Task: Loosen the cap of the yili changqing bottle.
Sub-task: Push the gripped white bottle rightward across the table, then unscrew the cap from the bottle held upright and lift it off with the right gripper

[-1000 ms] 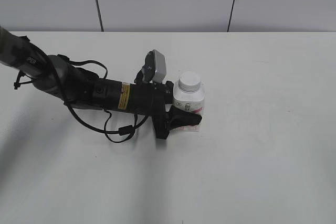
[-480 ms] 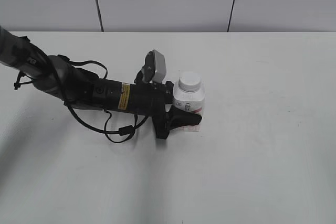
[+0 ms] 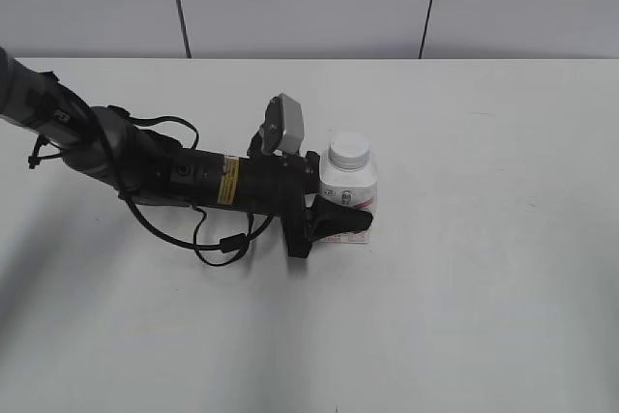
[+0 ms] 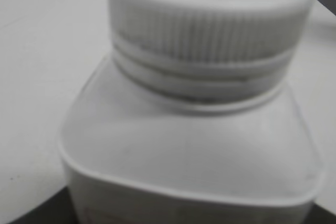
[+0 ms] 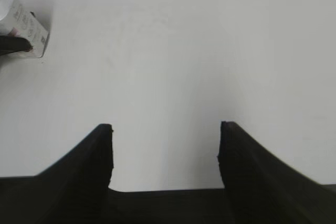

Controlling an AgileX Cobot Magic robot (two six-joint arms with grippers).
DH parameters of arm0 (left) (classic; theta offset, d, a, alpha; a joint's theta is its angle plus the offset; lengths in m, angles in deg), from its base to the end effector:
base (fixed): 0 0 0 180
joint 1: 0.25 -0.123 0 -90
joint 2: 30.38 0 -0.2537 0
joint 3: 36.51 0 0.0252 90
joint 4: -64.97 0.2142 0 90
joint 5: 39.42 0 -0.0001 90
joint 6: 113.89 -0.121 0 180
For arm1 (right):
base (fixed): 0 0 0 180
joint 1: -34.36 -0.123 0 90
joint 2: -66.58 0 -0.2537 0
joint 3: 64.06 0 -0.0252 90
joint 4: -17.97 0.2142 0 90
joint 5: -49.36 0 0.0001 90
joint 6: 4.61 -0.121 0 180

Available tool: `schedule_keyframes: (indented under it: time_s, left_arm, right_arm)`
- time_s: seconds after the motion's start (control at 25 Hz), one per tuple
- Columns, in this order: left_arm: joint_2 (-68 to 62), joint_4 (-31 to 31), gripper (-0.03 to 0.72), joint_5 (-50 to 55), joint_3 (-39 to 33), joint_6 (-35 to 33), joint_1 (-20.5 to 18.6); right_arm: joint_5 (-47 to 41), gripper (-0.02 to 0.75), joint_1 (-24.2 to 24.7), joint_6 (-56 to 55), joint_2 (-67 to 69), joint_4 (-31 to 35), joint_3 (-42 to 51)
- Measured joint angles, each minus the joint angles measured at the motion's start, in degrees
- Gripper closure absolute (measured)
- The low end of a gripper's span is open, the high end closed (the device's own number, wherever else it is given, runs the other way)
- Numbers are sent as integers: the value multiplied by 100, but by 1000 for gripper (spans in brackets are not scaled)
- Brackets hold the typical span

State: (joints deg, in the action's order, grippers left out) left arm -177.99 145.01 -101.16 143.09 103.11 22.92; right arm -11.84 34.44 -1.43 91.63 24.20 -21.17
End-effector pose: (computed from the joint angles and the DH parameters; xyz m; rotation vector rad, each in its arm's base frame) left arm 0.3220 -0.2519 0.0517 1.4008 1.5037 -1.0696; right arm 0.0528 0.0114 0.2583 -0.0529 2.2492 0.1049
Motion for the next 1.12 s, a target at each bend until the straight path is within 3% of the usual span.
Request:
schedule_keyframes:
  time_s: [0.64,0.8,1.04,1.12]
  left_arm:
    - [37,-2,291,93,0,-16,-5]
    - [37,-18,291,95,0,-16,-5]
    - [37,-26,291,100,0,-16,-5]
    - [37,-31,291,100,0,-16,-5]
  right_arm:
    - [579,237,0,1109,3864,2735,-1315]
    - [603,252,-32,1264,4745,3045,-1941]
    - [763,277,-886,1148,6003,3108,-2985]
    - [763,278,-1243,778,6482,2857,-3422]
